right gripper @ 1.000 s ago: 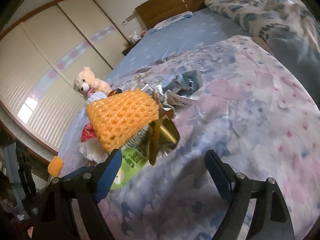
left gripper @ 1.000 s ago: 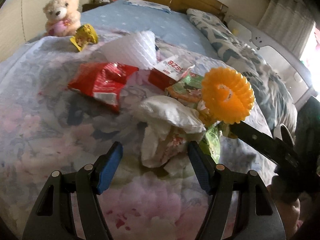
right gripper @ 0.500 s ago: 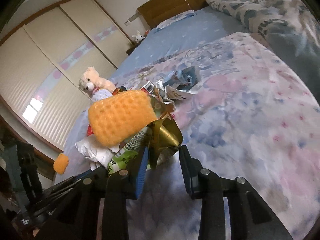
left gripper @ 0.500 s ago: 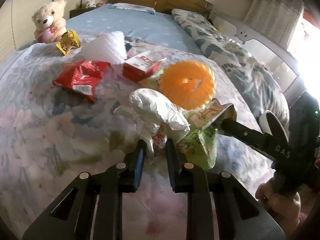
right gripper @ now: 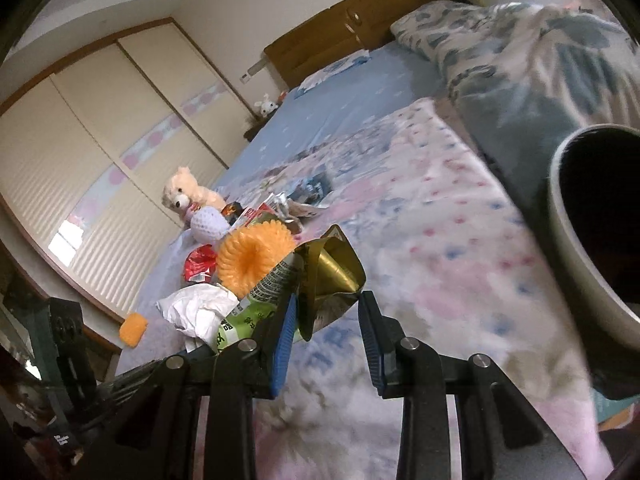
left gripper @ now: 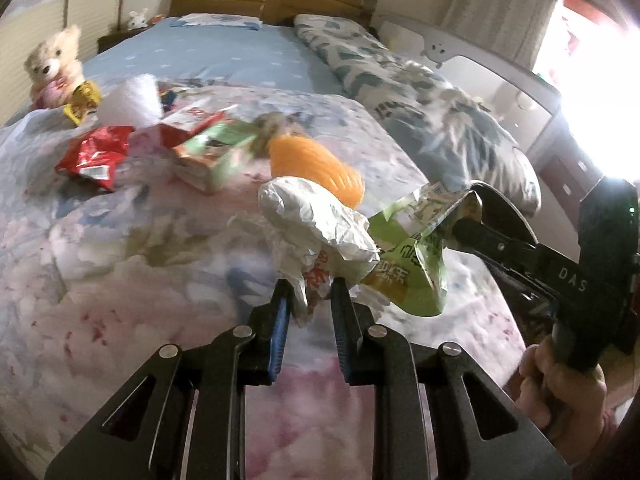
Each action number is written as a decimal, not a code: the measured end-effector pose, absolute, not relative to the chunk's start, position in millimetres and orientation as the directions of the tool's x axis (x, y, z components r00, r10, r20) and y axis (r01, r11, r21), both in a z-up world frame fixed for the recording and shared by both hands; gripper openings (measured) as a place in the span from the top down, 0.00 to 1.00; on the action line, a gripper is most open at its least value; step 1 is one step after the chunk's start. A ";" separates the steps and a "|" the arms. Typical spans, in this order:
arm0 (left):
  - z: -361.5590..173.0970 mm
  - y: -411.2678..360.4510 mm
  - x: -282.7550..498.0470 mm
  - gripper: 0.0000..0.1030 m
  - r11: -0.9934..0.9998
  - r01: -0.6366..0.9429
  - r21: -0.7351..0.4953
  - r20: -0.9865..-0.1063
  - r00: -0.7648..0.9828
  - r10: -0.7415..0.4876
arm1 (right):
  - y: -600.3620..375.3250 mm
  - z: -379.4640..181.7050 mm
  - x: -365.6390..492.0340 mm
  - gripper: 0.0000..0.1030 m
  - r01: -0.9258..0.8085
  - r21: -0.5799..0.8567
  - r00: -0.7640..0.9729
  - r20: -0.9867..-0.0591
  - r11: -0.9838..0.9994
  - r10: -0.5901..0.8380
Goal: Collect trash
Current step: 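Carry tissue and pouch over the trash bin and open both tools, then move both open tools back toward the remaining trash on the bed, then grasp the green milk carton with the left tool while the right tool grasps the orange foam net, then carry the carton and orange foam net toward the trash bin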
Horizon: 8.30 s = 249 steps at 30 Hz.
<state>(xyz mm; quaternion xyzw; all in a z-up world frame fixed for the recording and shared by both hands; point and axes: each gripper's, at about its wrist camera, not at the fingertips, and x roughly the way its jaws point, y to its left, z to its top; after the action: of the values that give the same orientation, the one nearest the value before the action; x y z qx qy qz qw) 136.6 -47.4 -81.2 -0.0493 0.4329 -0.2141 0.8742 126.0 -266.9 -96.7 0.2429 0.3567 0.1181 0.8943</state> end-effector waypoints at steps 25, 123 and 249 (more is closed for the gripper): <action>-66.6 -147.7 120.1 0.81 0.827 0.517 -0.221 -0.742 0.461 -0.486 | -367.0 -81.3 60.3 0.69 0.119 0.483 0.803 -0.560 0.867 0.202; -84.9 -82.5 135.5 0.41 0.924 0.317 -0.215 -0.763 0.535 -0.362 | -337.2 -87.0 88.3 0.22 0.096 0.457 0.753 -0.614 0.884 0.235; -59.8 -193.5 120.8 0.88 0.793 0.593 -0.143 -0.716 0.491 -0.497 | -390.4 -81.0 49.5 0.75 0.145 0.520 0.798 -0.564 0.842 0.211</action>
<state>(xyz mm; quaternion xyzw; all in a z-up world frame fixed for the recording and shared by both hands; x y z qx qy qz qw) 120.8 -193.5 -59.8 0.0611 0.3930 -0.3162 0.8613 49.5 -390.4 -81.0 0.2804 0.3169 0.0183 0.9059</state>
